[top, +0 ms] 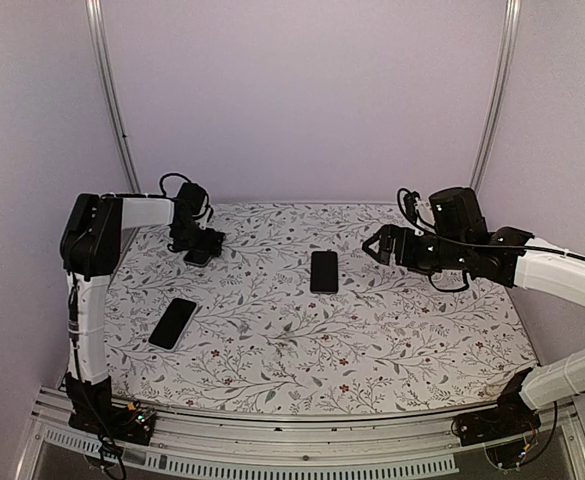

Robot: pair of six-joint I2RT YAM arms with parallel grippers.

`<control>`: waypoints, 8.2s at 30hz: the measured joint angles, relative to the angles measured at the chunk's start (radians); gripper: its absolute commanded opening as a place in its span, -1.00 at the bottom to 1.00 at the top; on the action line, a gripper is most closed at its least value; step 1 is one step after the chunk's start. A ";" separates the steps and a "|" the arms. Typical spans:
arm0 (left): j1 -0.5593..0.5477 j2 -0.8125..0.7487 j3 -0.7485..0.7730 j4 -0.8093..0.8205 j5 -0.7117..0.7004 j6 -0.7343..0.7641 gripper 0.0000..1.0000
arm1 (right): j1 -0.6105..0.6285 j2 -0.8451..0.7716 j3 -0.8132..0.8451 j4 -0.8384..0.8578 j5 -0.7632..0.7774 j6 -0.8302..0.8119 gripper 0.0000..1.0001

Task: Take the phone out of the phone case
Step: Pick up the phone with the phone case from the corner of the board, then pass from the left arm to the right, then pass from the right arm to the left, then remove the top right corner of the phone case from the phone.

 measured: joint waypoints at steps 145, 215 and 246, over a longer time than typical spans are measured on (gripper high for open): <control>-0.665 -0.879 -0.800 0.517 0.074 -0.297 0.99 | 0.040 0.258 0.003 0.358 -0.473 0.190 -1.00; -0.482 -0.766 -1.044 1.617 0.736 -1.206 -1.00 | -0.010 -0.007 -0.121 0.608 -0.479 0.240 0.25; -0.482 -0.781 -1.043 1.503 0.733 -1.169 -1.00 | -0.013 0.008 -0.110 0.505 -0.439 0.152 -0.40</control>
